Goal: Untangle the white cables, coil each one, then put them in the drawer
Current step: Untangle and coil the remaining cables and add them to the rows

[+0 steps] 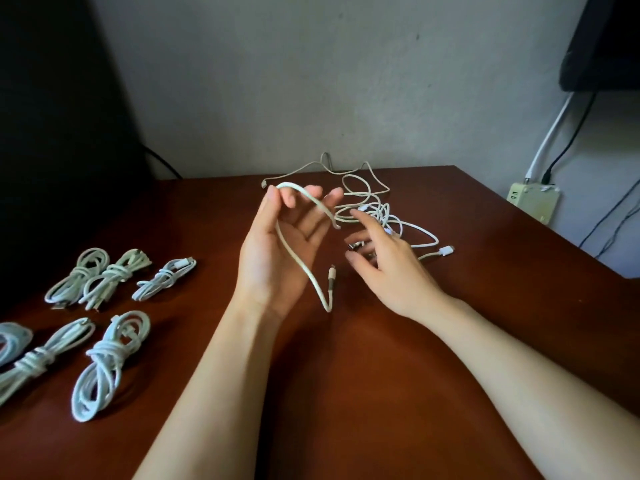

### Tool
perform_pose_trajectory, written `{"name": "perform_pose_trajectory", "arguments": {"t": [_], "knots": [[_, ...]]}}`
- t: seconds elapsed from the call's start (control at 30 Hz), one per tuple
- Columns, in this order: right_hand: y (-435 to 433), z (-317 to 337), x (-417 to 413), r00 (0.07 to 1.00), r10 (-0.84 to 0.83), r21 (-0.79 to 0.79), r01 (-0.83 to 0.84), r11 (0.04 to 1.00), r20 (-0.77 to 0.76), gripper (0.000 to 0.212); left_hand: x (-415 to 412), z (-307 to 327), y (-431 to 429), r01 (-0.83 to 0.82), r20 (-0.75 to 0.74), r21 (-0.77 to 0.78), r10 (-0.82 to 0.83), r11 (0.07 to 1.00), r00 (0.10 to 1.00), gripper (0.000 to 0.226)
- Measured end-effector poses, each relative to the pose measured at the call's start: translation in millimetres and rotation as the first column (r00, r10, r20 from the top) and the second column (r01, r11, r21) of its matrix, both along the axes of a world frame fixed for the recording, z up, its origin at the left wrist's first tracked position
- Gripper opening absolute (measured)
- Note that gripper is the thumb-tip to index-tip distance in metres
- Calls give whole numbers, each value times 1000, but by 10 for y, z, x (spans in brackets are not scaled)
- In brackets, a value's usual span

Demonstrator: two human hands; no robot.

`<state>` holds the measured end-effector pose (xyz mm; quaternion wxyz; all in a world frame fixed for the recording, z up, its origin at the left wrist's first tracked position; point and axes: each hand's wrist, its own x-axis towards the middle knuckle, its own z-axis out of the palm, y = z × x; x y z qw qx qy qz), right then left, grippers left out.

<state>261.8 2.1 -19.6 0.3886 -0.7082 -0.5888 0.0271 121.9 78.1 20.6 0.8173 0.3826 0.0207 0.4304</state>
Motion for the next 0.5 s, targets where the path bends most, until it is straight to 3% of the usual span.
{"name": "perform_pose_trajectory", "arguments": {"t": [0.13, 0.2, 0.23, 0.3, 0.37, 0.43, 0.5], "knots": [[31, -41, 55, 1000, 8, -43, -9, 999, -8, 57, -30, 35, -31, 39, -15, -96, -41, 995, 999, 33], [41, -46, 39, 990, 38, -44, -44, 998, -135, 48, -74, 47, -9, 156, 31, -147, -153, 977, 988, 30], [50, -39, 14, 962, 61, -17, -68, 998, -267, 41, -96, 53, -2, 297, 92, -156, -286, 942, 954, 28], [78, -5, -43, 798, 127, 67, -108, 992, -589, 28, -116, 57, -7, 553, 205, -125, -524, 824, 827, 28], [98, 54, -92, 550, 189, 150, -116, 982, -813, 25, -120, 43, -5, 618, 155, -115, -600, 778, 785, 30], [97, 106, -116, 310, 261, 257, -53, 965, -914, 37, -92, 24, -73, 726, 102, -62, -719, 685, 687, 30], [80, 162, -94, 170, 280, 295, 74, 953, -945, 48, -48, -20, -136, 778, -25, 14, -777, 628, 628, 28]]}}
